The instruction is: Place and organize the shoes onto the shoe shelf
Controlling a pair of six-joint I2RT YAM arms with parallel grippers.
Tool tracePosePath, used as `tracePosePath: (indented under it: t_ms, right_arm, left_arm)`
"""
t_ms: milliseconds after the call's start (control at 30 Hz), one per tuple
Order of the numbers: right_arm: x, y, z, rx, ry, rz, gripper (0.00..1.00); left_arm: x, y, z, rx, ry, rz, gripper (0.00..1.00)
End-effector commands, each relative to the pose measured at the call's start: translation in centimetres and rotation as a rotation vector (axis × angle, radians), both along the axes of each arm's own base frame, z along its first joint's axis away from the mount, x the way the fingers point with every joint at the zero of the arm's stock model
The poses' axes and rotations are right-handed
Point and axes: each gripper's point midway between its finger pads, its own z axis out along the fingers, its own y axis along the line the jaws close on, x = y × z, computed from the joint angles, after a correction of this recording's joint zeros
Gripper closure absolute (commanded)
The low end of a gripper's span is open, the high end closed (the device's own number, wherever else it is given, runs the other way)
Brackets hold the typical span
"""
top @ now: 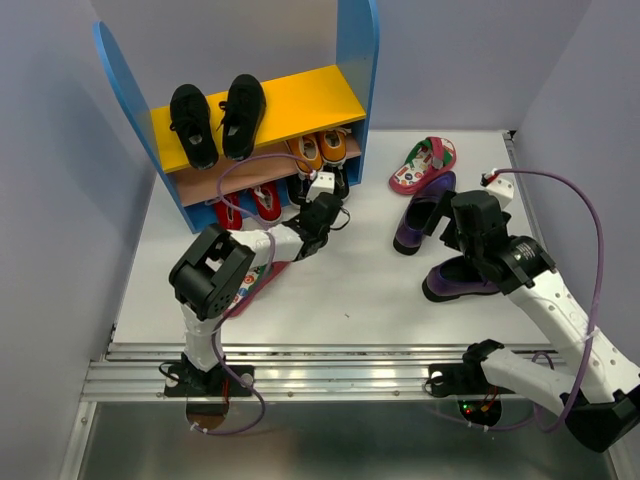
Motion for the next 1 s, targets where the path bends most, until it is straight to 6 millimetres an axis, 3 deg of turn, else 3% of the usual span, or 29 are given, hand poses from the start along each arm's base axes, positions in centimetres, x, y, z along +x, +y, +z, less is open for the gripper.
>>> tracePosePath:
  t_ms: [0,67,167,200,267,367,500,633,767,967]
  right_arm:
    - [0.6,0.3,0.0,0.024,-0.023,-0.01,0.0]
    - [0.7,0.2,-0.1,0.024,-0.026,-0.015,0.0]
    - [0.7,0.0,-0.3,0.015,-0.028,-0.02,0.0]
    - [0.7,0.0,-0.4,0.012,-0.025,-0.019,0.0]
    - [0.8,0.1,-0.6,0.008,-0.025,-0.016,0.0]
    - [1.0,0.2,-0.8,0.013,-0.028,-0.015,0.0]
    - [1.0,0.5,-1.1,0.026,-0.031,-0.009,0.0]
    - [1.4,1.0,-1.7,0.038,-0.03,0.006,0.0]
    - [2.0,1.8,-1.9,0.053,-0.027,0.026,0.0]
    - [2.3,2.1,-1.7,0.067,-0.037,0.032,0.0]
  left_arm:
    - [-2.9,-1.4,2.7,-0.037,0.002,-0.04,0.78]
    - [-4.8,-2.3,2.7,-0.036,0.02,-0.08,0.78]
    - [-8.0,-2.6,4.5,-0.056,0.035,-0.126,0.77]
    - [-8.7,-2.5,4.8,-0.059,0.039,-0.123,0.7]
    - [-9.9,-1.8,6.1,-0.082,0.035,-0.112,0.66]
    - [-12.3,0.0,5.7,-0.079,0.093,-0.097,0.63]
    - [-15.0,3.5,7.7,-0.118,0.108,-0.049,0.47]
    - [-16.6,7.2,7.1,-0.126,0.149,0.056,0.25]
    - [-17.9,8.2,6.4,-0.164,0.187,0.078,0.09]
    - [-18.4,9.2,4.8,-0.223,0.239,0.163,0.08]
